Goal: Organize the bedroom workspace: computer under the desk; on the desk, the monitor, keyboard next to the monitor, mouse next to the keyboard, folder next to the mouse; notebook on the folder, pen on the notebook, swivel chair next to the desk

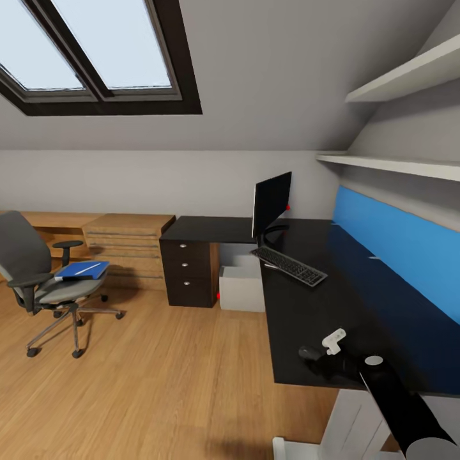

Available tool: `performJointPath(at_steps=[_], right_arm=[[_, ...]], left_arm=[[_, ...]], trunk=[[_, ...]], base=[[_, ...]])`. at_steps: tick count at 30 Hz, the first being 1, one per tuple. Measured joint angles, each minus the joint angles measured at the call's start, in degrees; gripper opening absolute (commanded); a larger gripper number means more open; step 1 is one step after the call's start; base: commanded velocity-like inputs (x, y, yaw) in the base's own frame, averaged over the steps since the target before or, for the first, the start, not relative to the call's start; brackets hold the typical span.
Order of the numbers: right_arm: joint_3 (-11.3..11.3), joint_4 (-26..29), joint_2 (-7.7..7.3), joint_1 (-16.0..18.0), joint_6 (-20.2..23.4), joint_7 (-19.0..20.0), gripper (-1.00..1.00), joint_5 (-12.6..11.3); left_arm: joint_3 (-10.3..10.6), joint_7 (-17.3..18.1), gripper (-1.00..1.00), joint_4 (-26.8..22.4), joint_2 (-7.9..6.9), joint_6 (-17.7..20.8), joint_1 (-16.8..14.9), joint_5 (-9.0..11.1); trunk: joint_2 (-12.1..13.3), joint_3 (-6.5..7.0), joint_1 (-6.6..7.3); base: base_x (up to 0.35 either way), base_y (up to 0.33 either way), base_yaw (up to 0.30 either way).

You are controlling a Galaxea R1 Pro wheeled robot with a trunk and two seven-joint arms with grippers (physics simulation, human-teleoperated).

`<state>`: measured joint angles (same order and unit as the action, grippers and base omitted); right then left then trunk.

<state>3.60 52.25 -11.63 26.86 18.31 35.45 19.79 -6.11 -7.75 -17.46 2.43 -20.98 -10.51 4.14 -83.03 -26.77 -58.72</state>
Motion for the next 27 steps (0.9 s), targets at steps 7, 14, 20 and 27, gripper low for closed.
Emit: performJointPath(at_steps=[7,14,20,27], right_arm=[[0.0,-0.6,0.0,0.0,0.0,0.0,1.0,0.0],[0.0,-0.6,0.0,0.0,0.0,0.1,1.0,-0.6],[0.0,-0.6,0.0,0.0,0.0,0.1,1.0,-0.4],[0.0,-0.5,0.0,0.0,0.0,0.1,1.0,-0.4]], left_arm=[[0.0,0.0,1.0,-0.1,0.0,0.0,0.0,0.0],[0.0,0.1,1.0,-0.1,0.0,0.0,0.0,0.0],[0.1,0.2,1.0,-0.1,-0.18,0.0,0.0,0.0],[0.1,0.2,1.0,-0.1,-0.33,-0.1,0.0,-0.1]], trunk=[[-2.8,-1.26,-1.54],[-3.2,-1.43,-1.76],[-3.2,-1.44,-1.76],[-3.2,-1.44,-1.76]], base=[[0.0,0.0,0.0],[0.0,0.0,0.0],[0.0,0.0,0.0],[0.033,0.0,0.0]])
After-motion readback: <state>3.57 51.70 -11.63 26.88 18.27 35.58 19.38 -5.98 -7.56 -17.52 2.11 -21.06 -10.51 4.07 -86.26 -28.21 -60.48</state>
